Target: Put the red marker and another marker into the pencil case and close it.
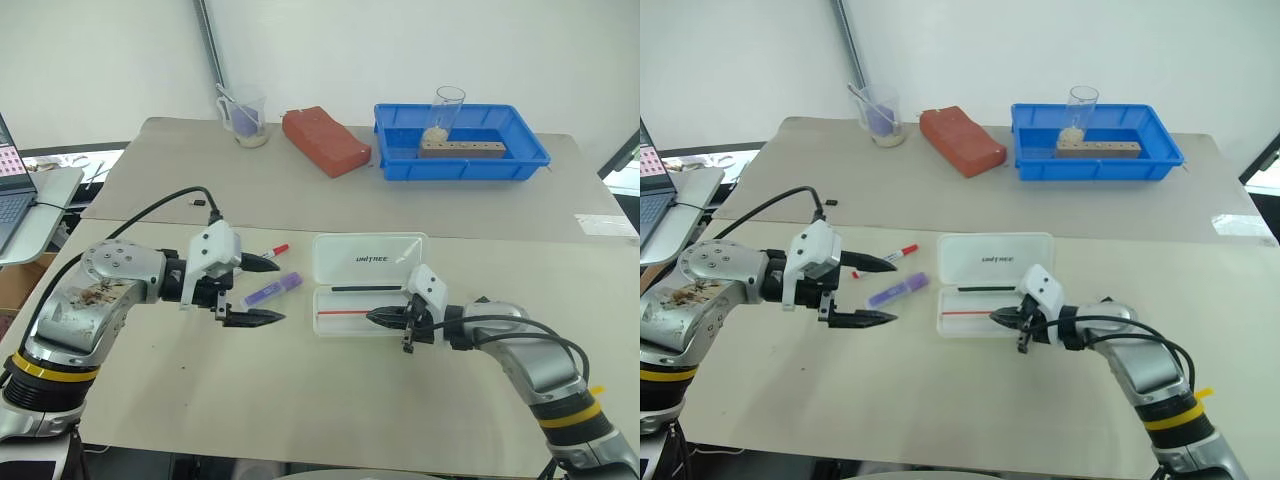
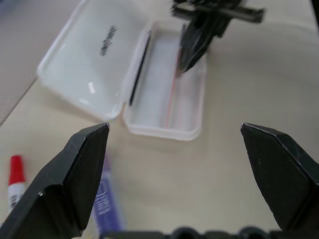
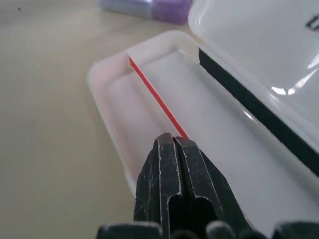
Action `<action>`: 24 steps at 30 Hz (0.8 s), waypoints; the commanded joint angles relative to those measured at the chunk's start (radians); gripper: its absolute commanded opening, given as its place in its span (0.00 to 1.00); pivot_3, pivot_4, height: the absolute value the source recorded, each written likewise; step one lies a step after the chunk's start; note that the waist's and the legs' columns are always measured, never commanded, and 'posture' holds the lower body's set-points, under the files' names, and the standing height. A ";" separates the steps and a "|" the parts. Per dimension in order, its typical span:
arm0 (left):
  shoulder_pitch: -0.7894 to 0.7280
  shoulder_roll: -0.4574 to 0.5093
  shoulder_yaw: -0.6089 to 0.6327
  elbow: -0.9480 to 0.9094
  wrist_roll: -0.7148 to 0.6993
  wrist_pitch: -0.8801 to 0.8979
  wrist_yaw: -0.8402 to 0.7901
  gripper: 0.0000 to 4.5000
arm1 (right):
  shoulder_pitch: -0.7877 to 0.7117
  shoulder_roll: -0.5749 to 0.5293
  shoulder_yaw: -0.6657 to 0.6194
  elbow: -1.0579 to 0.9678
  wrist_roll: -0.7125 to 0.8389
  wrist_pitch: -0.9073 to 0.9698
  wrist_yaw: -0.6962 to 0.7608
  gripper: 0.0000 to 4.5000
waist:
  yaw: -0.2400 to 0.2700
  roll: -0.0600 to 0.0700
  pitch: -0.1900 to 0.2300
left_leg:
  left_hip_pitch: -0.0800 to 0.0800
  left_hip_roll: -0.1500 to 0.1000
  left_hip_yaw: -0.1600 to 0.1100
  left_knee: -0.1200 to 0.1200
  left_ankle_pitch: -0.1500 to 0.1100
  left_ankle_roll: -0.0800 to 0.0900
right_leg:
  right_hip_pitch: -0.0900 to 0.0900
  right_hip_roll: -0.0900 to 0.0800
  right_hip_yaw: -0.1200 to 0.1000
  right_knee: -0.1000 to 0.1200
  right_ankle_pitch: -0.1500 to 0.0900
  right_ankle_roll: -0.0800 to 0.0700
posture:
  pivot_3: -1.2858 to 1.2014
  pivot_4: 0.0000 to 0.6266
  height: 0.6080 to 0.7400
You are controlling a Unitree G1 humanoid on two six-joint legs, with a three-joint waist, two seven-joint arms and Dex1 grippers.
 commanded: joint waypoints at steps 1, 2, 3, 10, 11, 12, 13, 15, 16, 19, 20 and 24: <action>-0.035 -0.014 0.056 0.103 0.051 -0.070 0.067 1.00 | 0.016 -0.033 -0.068 -0.129 0.076 0.025 0.028 0.01 | -0.001 0.000 0.000 | 0.000 0.000 0.000 0.000 0.000 0.000 | 0.000 0.000 0.000 0.000 0.000 0.000 | 0.52 0.24 1.00; -0.039 -0.024 0.058 0.133 0.065 -0.089 0.085 1.00 | 0.016 -0.038 -0.078 -0.148 0.091 0.037 0.026 0.01 | -0.001 0.000 0.000 | 0.001 0.000 0.000 0.000 0.000 0.000 | 0.000 0.000 0.000 0.000 0.000 0.000 | 0.52 0.24 1.00; -0.043 -0.034 0.059 0.159 0.077 -0.108 0.100 1.00 | 0.015 -0.042 -0.085 -0.163 0.102 0.047 0.023 0.01 | -0.001 0.000 0.000 | 0.001 0.000 0.000 0.000 0.000 0.000 | 0.000 0.000 0.000 0.000 0.000 0.000 | 0.52 0.24 1.00; -0.113 -0.150 0.024 0.456 0.232 -0.289 0.244 1.00 | -0.075 -0.060 -0.168 -0.221 0.174 0.118 -0.016 0.50 | 0.000 -0.001 0.000 | -0.001 0.000 0.000 0.000 0.000 0.000 | 0.001 0.000 0.000 0.001 0.000 -0.001 | 0.52 0.24 1.00; -0.124 -0.165 0.018 0.498 0.246 -0.309 0.253 1.00 | -0.095 -0.061 -0.180 -0.228 0.186 0.130 -0.026 0.58 | 0.000 -0.001 0.000 | -0.001 0.000 0.000 0.000 0.000 0.000 | 0.001 0.000 0.000 0.001 0.000 -0.001 | 0.52 0.24 1.00; -0.137 -0.181 0.016 0.543 0.256 -0.323 0.259 1.00 | -0.116 -0.063 -0.192 -0.236 0.199 0.142 -0.035 0.66 | 0.002 -0.001 0.000 | -0.001 0.000 0.000 0.000 0.000 0.000 | 0.000 0.000 0.000 0.001 0.000 -0.001 | 0.52 0.24 1.00; -0.151 -0.198 0.015 0.589 0.264 -0.335 0.264 1.00 | -0.139 -0.063 -0.206 -0.247 0.217 0.159 -0.044 0.74 | 0.002 -0.001 0.000 | -0.001 0.000 0.000 0.000 0.000 0.000 | -0.001 0.000 0.000 0.001 0.000 -0.001 | 0.52 0.24 1.00; -0.172 -0.219 0.007 0.661 0.281 -0.361 0.257 1.00 | -0.186 -0.060 -0.226 -0.264 0.254 0.191 -0.065 0.89 | 0.000 -0.001 0.000 | -0.001 0.000 0.000 0.000 0.000 0.000 | -0.003 0.000 0.000 0.002 0.000 -0.001 | 0.52 0.24 1.00; -0.179 -0.226 0.002 0.692 0.288 -0.373 0.247 1.00 | -0.212 -0.055 -0.230 -0.270 0.266 0.204 -0.081 0.96 | 0.000 -0.002 -0.001 | -0.003 0.000 0.000 0.000 0.000 0.000 | -0.003 0.000 0.000 0.002 0.000 -0.001 | 0.52 0.24 1.00; -0.194 -0.244 -0.020 0.777 0.310 -0.402 0.210 1.00 | -0.295 -0.038 -0.235 -0.280 0.297 0.249 -0.137 0.99 | -0.003 -0.001 -0.001 | -0.004 0.000 0.000 0.000 0.000 0.000 | -0.003 0.000 0.000 0.004 0.001 -0.001 | 0.52 0.24 1.00; -0.201 -0.248 -0.023 0.802 0.316 -0.411 0.203 1.00 | -0.309 -0.037 -0.234 -0.282 0.304 0.257 -0.146 0.99 | -0.003 -0.001 -0.001 | -0.005 0.000 0.000 -0.001 0.000 0.000 | -0.004 0.001 0.000 0.004 0.001 -0.002 | 0.52 0.24 1.00; -0.219 -0.252 -0.050 0.905 0.352 -0.453 0.164 0.72 | -0.341 -0.028 -0.223 -0.292 0.319 0.264 -0.172 1.00 | -0.002 -0.002 -0.001 | -0.007 0.001 0.000 -0.001 0.000 0.000 | -0.009 0.001 0.000 0.004 0.001 -0.002 | 0.52 0.24 1.00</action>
